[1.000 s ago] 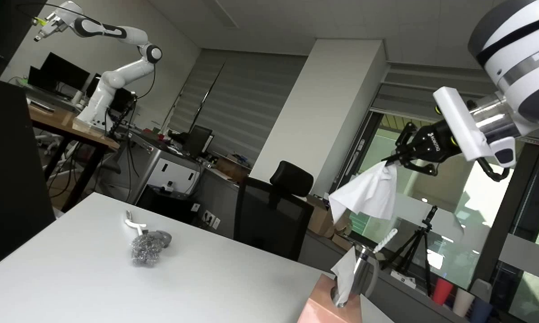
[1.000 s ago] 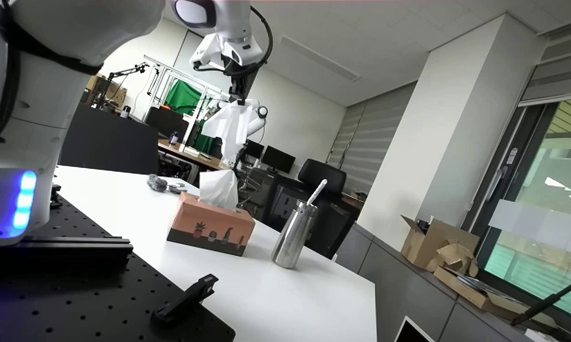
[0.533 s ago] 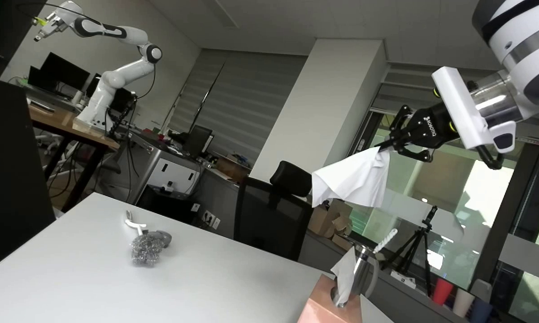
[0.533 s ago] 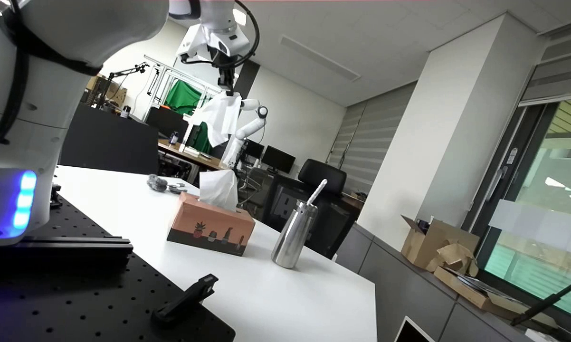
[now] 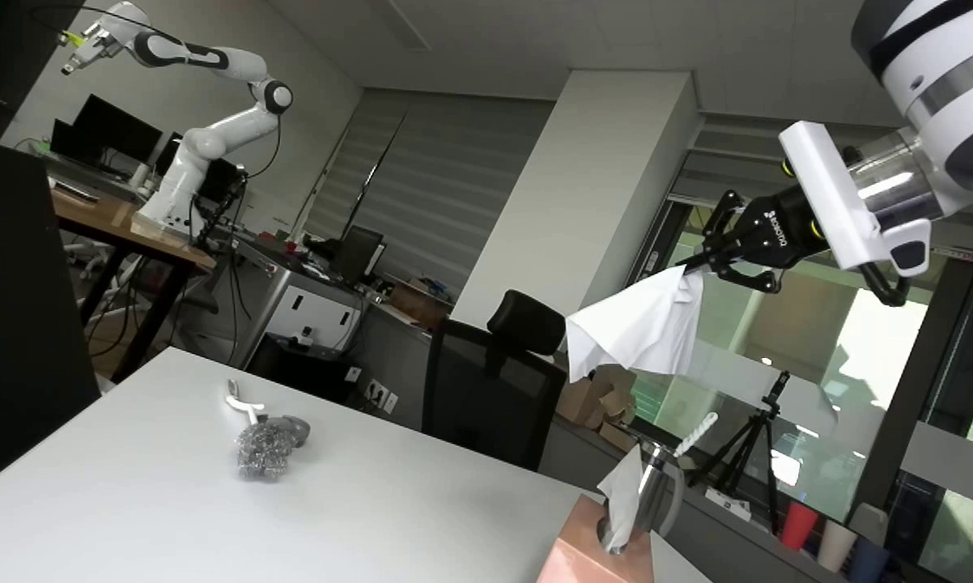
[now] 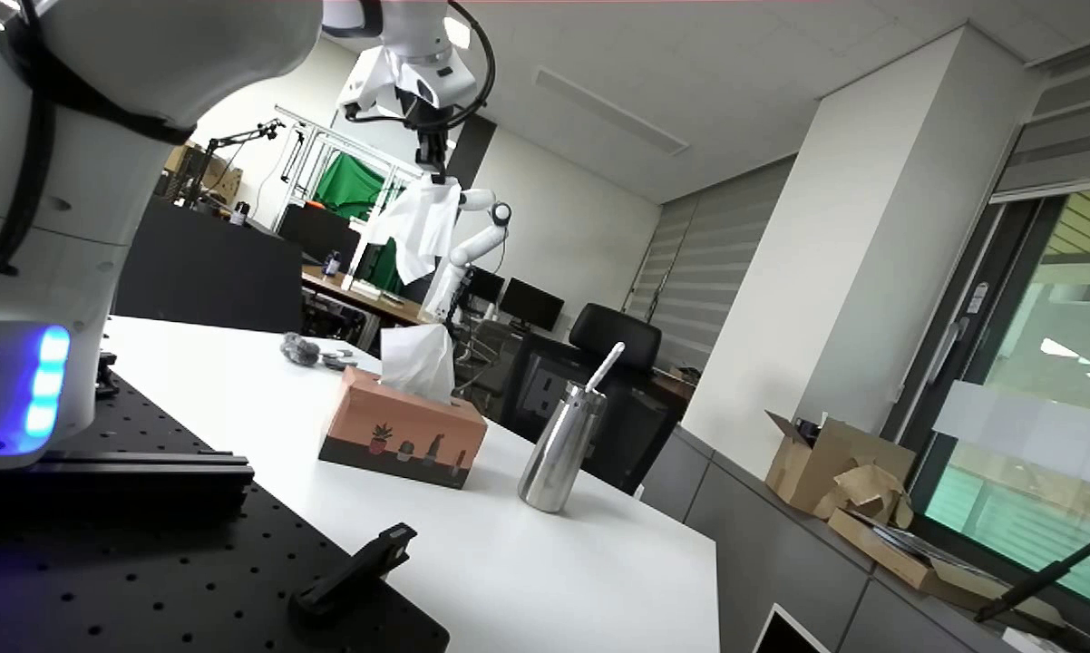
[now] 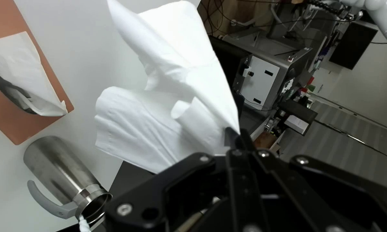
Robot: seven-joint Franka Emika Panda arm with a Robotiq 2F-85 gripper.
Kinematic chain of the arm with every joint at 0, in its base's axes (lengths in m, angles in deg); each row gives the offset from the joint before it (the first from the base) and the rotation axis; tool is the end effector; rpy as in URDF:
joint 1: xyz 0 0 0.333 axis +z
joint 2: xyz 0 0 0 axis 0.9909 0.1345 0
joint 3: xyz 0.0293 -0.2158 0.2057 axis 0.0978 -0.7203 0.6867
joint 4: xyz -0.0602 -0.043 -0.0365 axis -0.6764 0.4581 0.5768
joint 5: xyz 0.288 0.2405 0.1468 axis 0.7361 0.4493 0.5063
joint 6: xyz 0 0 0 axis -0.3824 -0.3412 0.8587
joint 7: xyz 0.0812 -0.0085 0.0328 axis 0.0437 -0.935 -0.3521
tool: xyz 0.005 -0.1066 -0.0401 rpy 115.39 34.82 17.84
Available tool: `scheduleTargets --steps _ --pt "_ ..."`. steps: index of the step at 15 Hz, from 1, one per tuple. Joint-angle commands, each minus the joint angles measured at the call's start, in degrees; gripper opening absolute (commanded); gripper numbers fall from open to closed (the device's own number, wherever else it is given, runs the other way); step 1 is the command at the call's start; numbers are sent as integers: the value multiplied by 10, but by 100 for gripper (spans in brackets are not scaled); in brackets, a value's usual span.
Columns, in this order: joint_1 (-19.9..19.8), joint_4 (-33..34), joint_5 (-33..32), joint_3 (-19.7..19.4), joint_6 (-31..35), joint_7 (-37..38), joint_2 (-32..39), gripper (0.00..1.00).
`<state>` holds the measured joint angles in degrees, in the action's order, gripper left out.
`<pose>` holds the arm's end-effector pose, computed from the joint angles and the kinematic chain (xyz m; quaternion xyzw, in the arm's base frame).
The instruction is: Pull out a tissue from the box and put it on the table
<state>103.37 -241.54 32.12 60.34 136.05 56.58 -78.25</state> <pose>0.3700 0.0794 0.4286 -0.7718 0.4191 -0.3677 0.3057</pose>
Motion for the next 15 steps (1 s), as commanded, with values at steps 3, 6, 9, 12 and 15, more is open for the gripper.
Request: scheduleTargets --steps 3,6,9,12,15 --pt "-44 -13 -41 36 -22 50 -7 1" --pt "-50 -4 -57 41 -21 51 -3 0" --pt "-29 45 -51 11 -23 22 54 0" --pt "-27 96 -60 -3 -49 24 121 0" --pt "-22 156 -55 -6 -41 17 206 0"
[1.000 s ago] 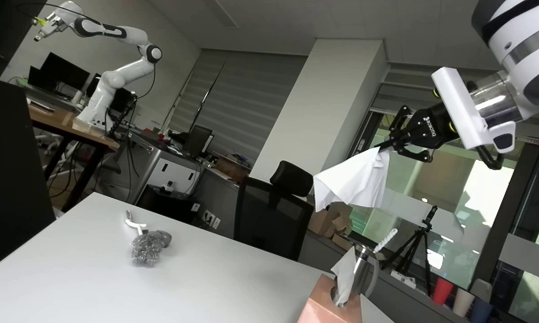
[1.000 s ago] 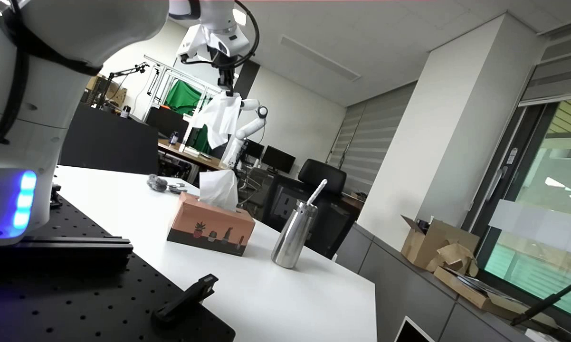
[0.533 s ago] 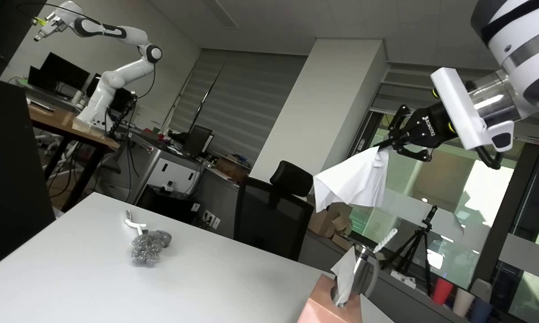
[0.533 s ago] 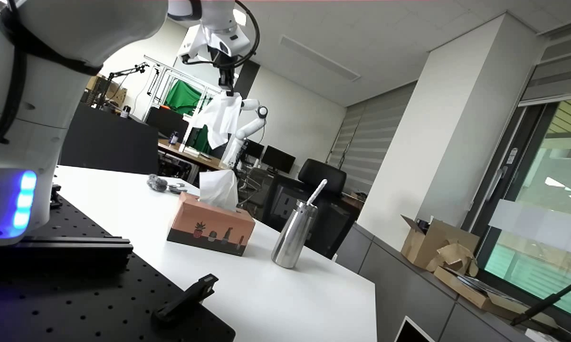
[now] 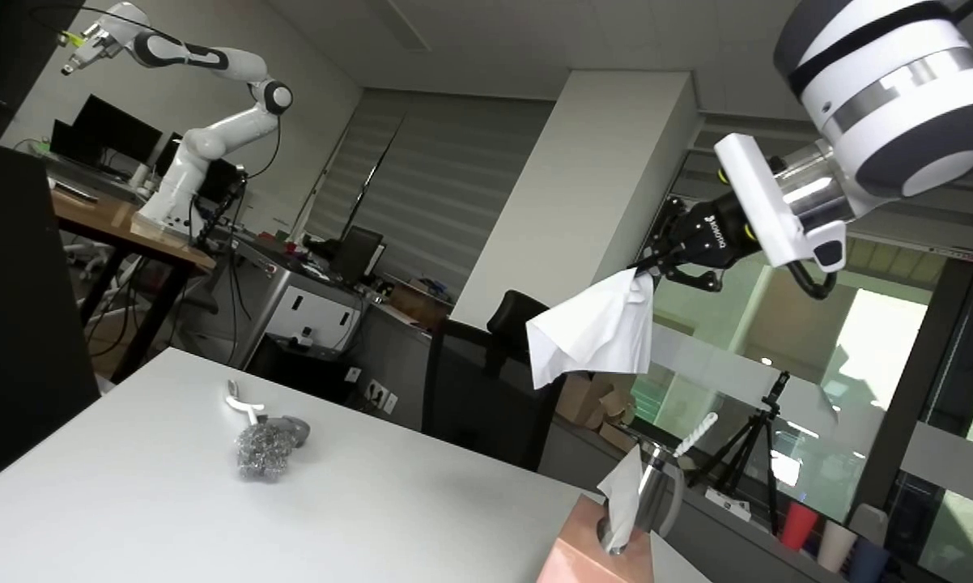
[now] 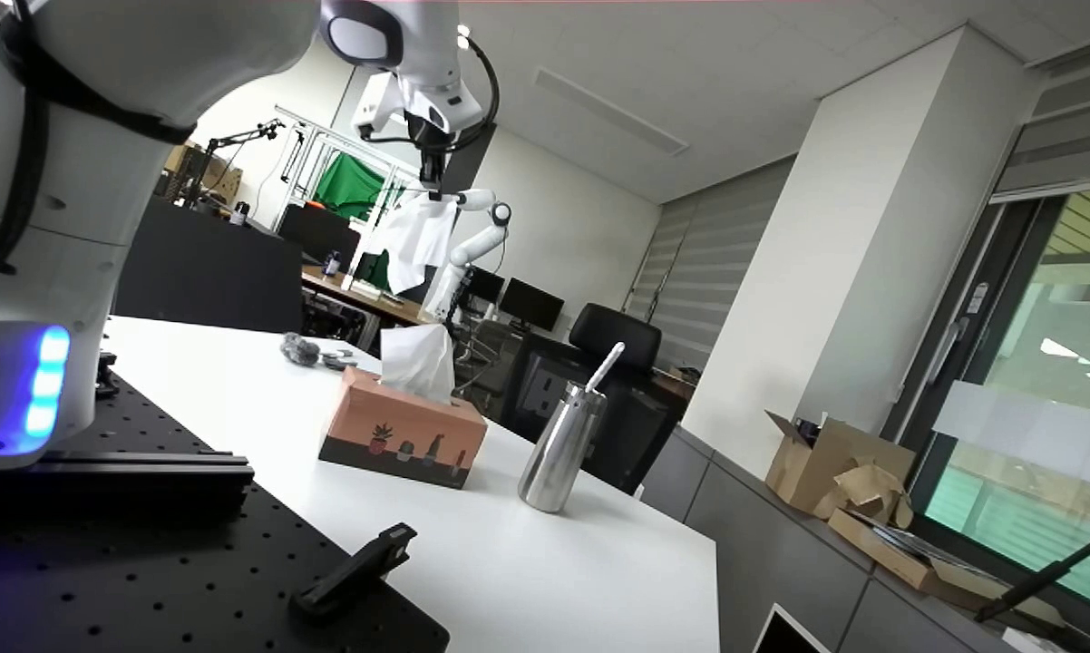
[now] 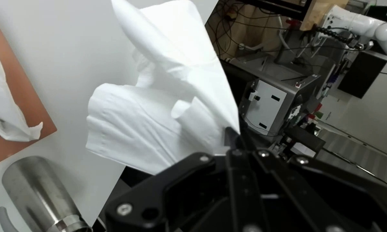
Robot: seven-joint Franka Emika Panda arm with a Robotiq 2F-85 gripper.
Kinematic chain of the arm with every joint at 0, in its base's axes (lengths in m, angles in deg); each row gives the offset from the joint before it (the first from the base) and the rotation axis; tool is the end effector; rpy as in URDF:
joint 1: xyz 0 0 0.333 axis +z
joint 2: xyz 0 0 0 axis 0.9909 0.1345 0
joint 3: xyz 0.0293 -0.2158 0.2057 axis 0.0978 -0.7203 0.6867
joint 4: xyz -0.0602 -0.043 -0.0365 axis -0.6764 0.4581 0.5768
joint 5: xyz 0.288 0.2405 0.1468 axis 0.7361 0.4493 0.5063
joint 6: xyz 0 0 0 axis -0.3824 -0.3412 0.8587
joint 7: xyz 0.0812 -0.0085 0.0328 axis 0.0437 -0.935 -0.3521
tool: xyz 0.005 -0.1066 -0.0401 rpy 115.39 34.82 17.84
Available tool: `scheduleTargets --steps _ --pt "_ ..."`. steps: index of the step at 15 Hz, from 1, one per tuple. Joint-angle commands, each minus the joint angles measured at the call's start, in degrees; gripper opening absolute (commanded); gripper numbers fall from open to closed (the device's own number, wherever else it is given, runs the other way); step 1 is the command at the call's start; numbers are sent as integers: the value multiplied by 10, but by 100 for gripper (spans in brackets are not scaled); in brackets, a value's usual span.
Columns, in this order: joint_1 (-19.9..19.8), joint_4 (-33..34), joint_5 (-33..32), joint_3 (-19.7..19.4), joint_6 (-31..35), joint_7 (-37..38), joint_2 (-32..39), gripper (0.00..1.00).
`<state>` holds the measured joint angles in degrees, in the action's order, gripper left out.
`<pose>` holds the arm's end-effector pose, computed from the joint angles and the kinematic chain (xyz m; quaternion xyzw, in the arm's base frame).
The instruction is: Pull out a tissue from the box and put it on the table
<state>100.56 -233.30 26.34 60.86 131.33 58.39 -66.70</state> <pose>0.4241 0.1018 0.4136 -0.8017 0.3970 -0.3328 0.2982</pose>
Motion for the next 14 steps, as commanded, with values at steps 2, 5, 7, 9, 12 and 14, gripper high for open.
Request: scheduleTargets --steps 2,5,7,9,12,14 --pt "5 116 5 -7 11 1 151 0" --pt "3 179 13 -3 12 6 239 0" --pt "2 216 24 1 10 7 286 0" --pt "0 248 42 8 10 3 329 0" --pt "-3 287 75 19 3 4 389 0" --pt "-1 306 96 26 3 0 426 0"
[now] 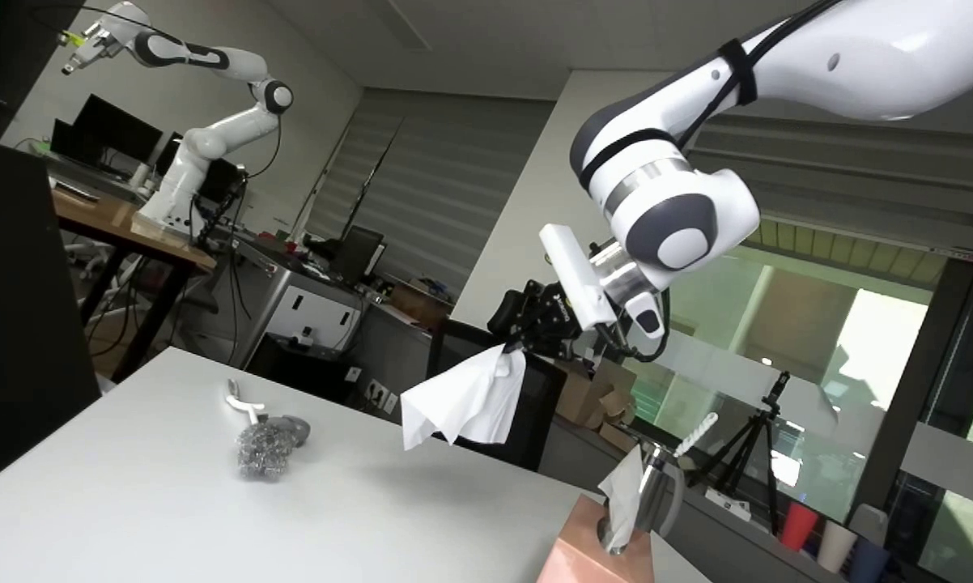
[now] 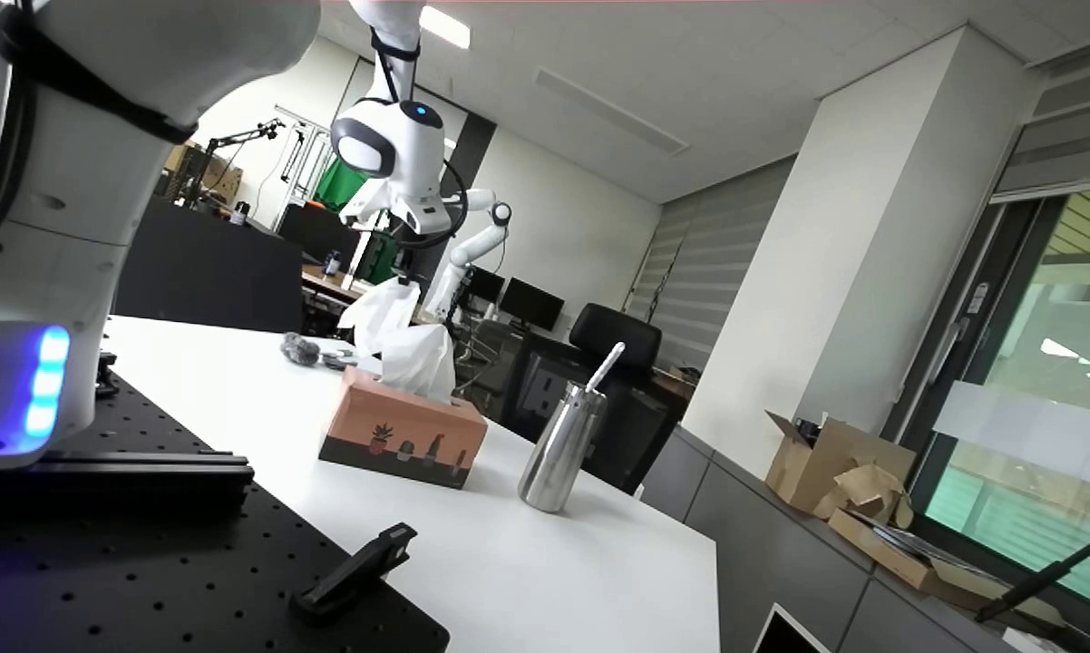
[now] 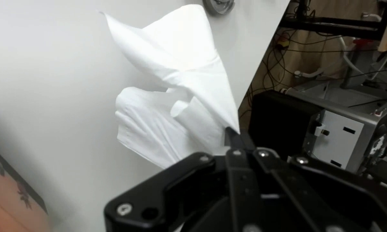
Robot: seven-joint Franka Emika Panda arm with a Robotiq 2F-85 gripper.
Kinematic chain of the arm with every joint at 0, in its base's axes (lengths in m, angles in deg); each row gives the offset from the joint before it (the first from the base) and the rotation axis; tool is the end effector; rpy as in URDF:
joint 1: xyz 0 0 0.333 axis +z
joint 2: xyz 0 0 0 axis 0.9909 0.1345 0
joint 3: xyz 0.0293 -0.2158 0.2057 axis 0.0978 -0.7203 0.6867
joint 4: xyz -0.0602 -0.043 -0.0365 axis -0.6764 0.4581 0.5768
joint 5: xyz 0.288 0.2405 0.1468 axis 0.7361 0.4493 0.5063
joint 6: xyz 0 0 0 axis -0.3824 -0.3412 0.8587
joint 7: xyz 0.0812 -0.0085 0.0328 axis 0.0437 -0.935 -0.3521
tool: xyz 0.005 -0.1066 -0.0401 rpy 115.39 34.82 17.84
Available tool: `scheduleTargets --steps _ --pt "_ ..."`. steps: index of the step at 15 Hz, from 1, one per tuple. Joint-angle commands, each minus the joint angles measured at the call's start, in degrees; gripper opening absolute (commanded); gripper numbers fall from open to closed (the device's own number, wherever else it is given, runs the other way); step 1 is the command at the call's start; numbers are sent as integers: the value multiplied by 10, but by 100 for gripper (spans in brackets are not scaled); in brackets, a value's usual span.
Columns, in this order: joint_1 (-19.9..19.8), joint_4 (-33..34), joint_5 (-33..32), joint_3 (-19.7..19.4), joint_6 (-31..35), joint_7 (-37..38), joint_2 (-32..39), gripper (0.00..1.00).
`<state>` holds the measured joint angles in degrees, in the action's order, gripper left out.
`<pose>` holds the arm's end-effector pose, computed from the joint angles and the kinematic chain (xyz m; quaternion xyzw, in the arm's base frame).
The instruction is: Pull out a tissue from the box and put it on the table
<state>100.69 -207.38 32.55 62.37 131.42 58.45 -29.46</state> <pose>0.5367 0.1730 0.2689 -0.8159 0.4618 -0.2231 0.2669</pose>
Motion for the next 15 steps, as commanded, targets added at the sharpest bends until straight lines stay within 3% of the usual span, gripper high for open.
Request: scheduleTargets --steps 1,11,12,13,15 --pt "0 55 42 14 4 -4 72 0" --pt "29 96 90 17 31 -16 206 0" --pt "31 95 92 17 32 -12 215 26" --pt "32 94 93 17 30 -11 221 27" --pt "34 101 96 16 25 -13 234 40"
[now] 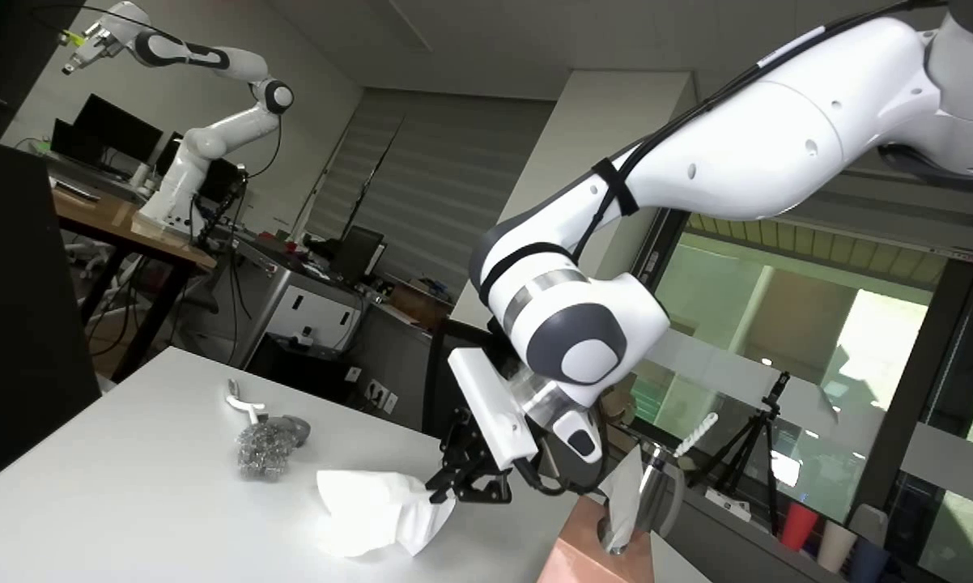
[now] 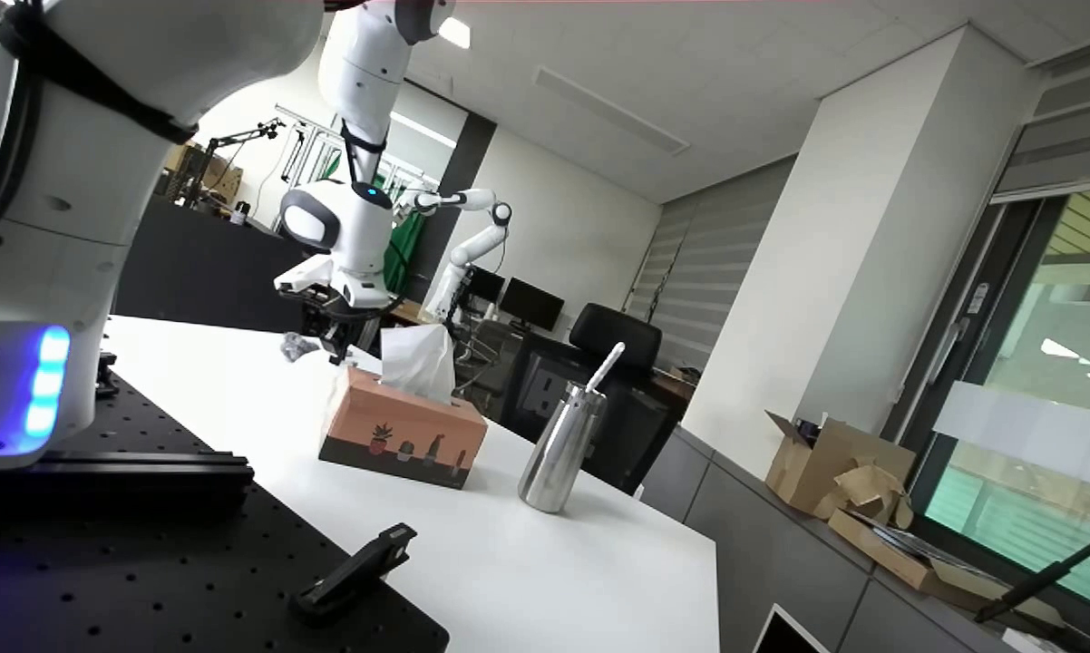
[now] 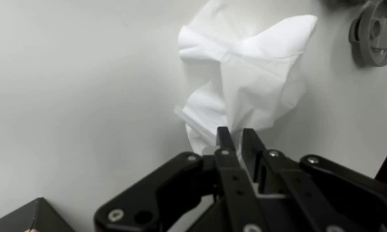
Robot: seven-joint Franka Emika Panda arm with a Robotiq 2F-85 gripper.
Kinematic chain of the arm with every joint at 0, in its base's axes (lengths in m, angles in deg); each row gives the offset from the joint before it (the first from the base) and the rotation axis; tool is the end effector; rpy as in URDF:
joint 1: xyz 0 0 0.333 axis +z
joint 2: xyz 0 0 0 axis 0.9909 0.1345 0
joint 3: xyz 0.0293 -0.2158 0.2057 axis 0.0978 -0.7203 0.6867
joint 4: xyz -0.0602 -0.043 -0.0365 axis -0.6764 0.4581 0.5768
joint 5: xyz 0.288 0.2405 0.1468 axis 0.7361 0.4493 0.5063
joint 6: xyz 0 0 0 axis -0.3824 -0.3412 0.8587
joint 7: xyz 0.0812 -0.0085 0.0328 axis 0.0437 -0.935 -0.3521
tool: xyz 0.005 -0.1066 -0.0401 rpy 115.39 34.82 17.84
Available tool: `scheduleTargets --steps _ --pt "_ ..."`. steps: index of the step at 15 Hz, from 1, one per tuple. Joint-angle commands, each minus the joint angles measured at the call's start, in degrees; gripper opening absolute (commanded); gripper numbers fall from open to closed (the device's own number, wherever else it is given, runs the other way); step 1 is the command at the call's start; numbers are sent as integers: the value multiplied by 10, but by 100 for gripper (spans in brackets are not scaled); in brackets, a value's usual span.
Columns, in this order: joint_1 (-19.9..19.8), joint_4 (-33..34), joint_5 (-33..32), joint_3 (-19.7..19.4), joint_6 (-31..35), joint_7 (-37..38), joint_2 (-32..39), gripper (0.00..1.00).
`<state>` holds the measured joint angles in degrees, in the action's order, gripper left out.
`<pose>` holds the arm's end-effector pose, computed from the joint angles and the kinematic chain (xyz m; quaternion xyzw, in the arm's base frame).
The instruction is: Pull out a tissue from the box and put it on the table
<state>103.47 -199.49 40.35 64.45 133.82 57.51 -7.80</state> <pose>0.5032 0.2094 0.1000 -0.8286 0.5128 -0.1245 0.1869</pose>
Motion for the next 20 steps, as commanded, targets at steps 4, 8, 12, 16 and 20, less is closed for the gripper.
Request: scheduleTargets --steps 4,8,12,16,20 --pt "2 -8 14 6 0 3 -11 67" --pt "-9 -48 11 13 -2 9 -47 93" --pt "-17 -88 13 20 -6 14 -70 100" --pt "-14 -85 9 21 -8 2 -54 100" --pt "-17 -93 9 24 -12 2 -59 100"
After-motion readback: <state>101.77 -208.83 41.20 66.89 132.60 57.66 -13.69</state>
